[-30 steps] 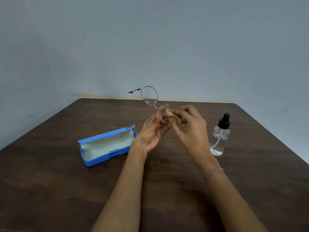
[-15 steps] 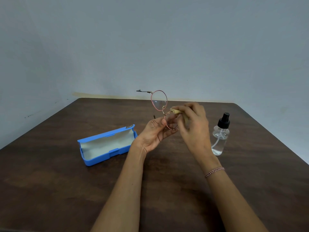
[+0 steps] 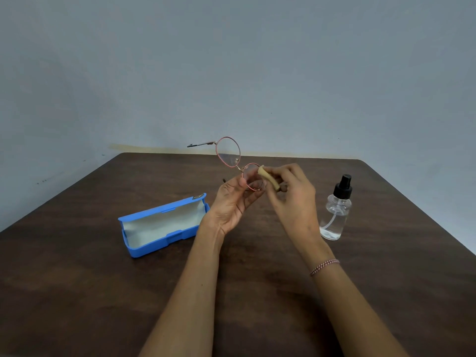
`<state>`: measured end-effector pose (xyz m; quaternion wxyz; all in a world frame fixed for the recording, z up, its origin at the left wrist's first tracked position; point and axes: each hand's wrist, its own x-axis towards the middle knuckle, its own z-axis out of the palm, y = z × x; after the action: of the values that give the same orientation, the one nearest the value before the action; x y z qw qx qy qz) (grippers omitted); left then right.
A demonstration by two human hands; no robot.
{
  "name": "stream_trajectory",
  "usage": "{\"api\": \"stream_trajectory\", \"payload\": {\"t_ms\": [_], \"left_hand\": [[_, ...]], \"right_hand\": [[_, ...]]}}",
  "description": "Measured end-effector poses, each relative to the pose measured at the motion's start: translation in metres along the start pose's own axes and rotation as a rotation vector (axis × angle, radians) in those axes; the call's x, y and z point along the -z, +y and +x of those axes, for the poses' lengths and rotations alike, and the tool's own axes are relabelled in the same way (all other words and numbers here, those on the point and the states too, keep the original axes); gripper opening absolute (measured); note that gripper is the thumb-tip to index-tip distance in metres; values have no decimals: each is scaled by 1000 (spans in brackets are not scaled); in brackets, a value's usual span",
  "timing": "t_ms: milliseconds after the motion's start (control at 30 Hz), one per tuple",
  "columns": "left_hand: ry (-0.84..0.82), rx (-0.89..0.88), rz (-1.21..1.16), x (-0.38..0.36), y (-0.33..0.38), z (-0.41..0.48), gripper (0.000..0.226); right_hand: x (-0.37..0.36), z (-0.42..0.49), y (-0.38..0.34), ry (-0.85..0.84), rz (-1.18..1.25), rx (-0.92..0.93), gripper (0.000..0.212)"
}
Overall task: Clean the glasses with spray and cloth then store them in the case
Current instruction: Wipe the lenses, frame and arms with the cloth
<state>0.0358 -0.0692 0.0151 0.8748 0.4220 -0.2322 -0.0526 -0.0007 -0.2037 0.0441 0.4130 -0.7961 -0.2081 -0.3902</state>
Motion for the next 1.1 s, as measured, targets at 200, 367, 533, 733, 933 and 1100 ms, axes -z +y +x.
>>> {"api": "stream_trajectory", "payload": {"t_ms": [200,367,533,733,933,1100], "left_hand": [[61,18,-13,2,-4,3,60],[70,-39,-108,3,1,2,53],[52,-45,-93,1,1,2,57],[28,0,-45,-5,-3,2,56],[23,-5,-97,-2,-1,0,56],[15,58,6,-3,-9,4,70]], "right_hand": [[-5,-3,-4,22,97,75,26],[-6,-5,-6,-90,180,177,31],[-3,-2,1,-25,89,146,27],[0,-2,0,69,64,100,28],[-2,-2,-1,-38,111,119,22],[2,0,2,104,80,11,22]]}}
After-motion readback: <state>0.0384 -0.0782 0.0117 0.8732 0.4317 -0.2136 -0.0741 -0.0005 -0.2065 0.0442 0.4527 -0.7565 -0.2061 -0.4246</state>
